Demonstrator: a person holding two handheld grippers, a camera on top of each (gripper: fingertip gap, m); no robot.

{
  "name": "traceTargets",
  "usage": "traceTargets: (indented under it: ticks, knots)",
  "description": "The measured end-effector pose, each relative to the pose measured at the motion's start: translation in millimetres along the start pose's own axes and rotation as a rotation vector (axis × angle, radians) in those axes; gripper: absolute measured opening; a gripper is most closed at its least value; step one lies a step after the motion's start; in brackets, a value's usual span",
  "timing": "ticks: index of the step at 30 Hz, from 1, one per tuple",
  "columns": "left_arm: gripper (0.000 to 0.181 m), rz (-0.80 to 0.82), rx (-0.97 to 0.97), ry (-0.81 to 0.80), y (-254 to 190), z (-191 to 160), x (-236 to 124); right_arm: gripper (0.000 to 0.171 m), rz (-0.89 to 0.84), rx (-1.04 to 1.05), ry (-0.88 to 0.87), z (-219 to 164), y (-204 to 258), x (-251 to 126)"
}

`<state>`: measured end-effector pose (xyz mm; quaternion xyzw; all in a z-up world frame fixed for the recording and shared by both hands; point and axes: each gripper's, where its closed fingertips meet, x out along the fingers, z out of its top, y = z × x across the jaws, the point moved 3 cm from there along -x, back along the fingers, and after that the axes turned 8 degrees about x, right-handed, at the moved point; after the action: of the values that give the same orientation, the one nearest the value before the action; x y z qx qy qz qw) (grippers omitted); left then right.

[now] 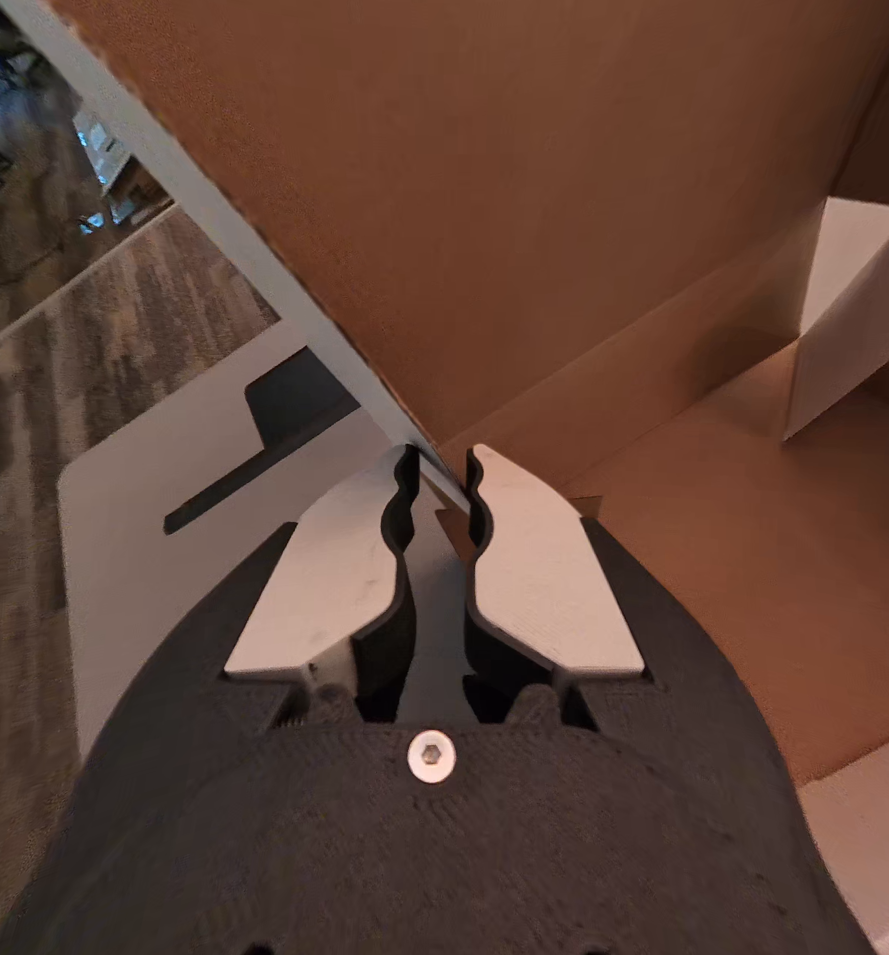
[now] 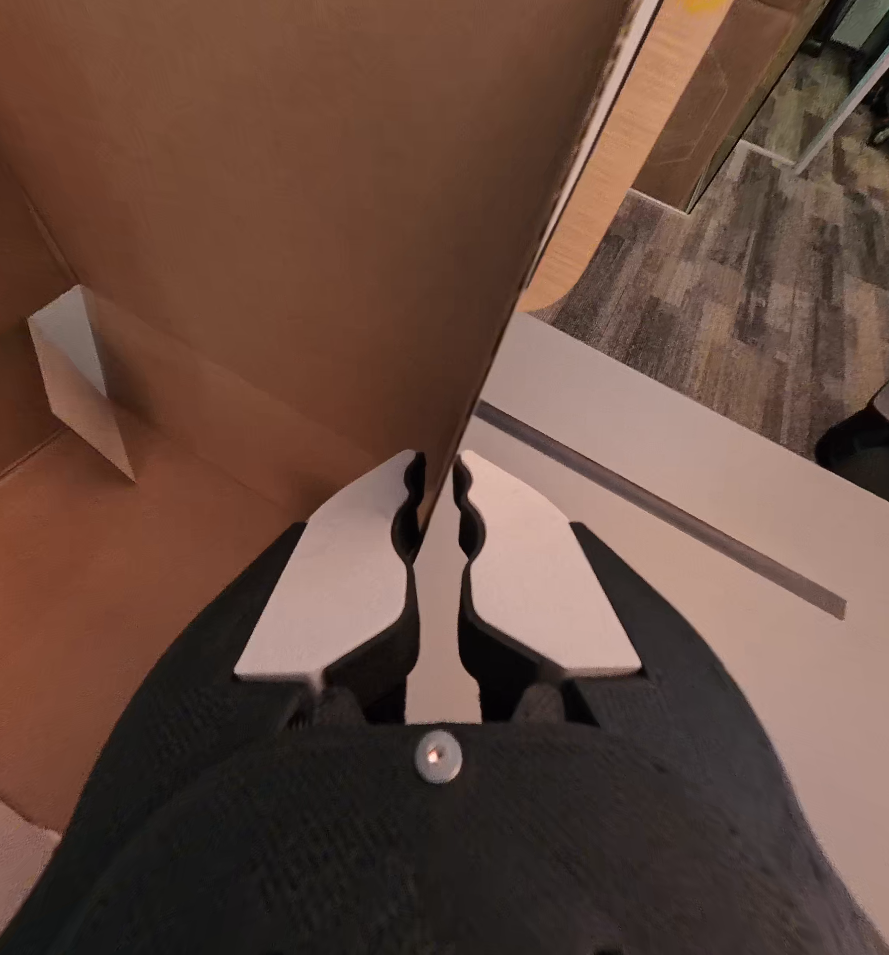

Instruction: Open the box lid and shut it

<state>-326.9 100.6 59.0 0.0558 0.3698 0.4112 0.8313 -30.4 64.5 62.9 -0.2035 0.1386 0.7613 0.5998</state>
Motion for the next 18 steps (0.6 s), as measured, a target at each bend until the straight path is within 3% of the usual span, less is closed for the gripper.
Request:
traceTargets:
  ticks: [1, 11, 18]
  knots:
    - [0.017, 0.008, 0.01, 0.009, -1.5, 0.2, 0.7, 0.013, 0.007, 0.013, 0.018, -1.5, 3.7, 0.6]
    - [0.016, -0.007, 0.038, 0.045, -5.6, -4.4, -3.9, 0.028, 0.026, 0.075, 0.15, -11.5, 30.1, -11.2]
    - [0.016, -0.029, 0.063, 0.041, -7.4, -5.2, -10.1, 0.027, -0.008, 0.01, 0.176, -15.3, 29.0, -14.7]
